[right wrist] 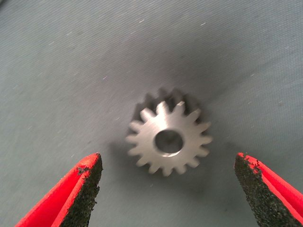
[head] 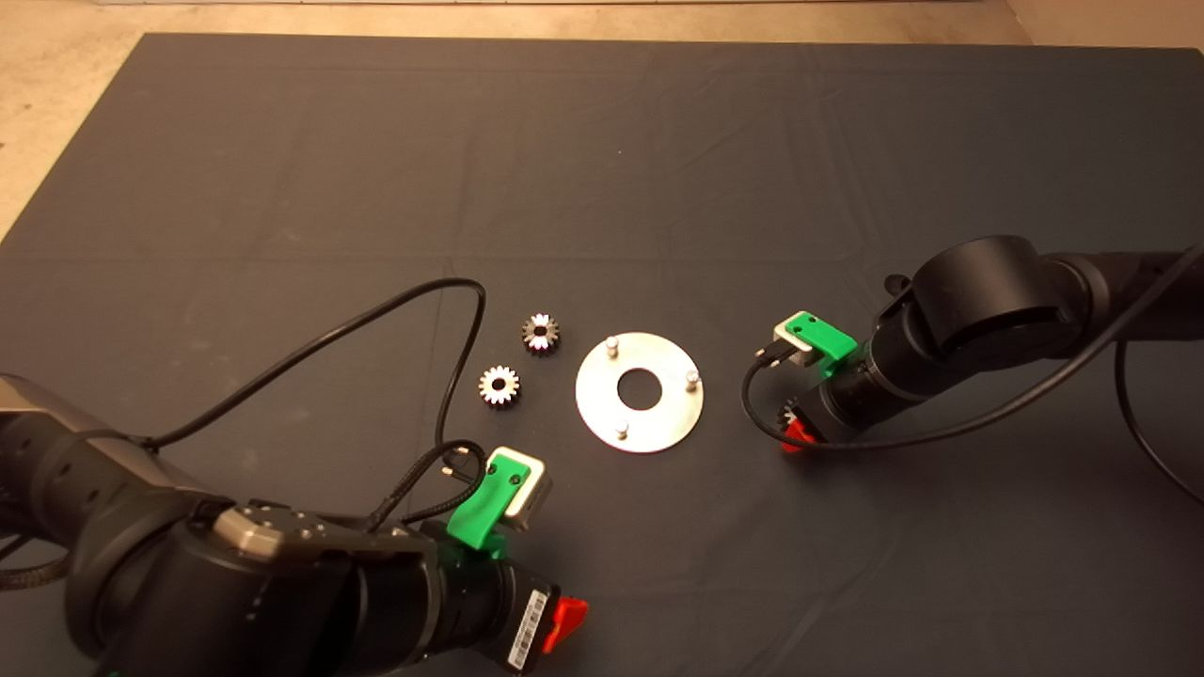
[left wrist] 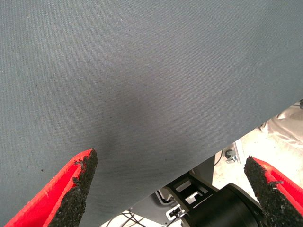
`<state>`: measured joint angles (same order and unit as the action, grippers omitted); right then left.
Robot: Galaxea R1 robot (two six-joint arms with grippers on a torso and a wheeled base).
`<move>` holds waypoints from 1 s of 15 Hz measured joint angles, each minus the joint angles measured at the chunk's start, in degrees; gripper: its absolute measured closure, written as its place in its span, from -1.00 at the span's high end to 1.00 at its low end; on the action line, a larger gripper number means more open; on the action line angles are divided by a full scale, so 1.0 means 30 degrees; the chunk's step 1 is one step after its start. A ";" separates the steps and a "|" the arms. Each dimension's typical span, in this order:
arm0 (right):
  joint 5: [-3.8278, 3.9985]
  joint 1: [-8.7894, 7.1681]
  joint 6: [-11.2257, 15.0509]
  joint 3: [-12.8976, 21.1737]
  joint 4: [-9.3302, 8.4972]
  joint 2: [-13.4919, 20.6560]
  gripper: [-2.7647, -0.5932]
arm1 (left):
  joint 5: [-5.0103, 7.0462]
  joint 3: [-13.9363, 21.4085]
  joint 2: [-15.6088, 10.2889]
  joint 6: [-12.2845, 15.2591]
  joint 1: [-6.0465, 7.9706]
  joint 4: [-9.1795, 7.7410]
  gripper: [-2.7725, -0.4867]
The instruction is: Install three planetary gears onto the carrier pins
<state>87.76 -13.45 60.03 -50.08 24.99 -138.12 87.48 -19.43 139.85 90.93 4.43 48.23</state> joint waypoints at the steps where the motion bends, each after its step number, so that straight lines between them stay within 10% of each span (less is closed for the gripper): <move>1: 0.0000 0.0064 0.0000 -0.0081 0.0056 -0.0073 0.32 | -0.0008 0.0000 0.0004 0.0000 0.0000 0.0004 0.51; 15: -0.0020 0.0191 0.0008 -0.0386 0.0451 -0.0532 -0.08 | -0.0004 0.0000 0.0000 -0.0008 0.0000 0.0002 0.51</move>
<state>87.70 -12.87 60.05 -51.24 26.34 -139.72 87.47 -19.43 139.85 90.91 4.43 48.23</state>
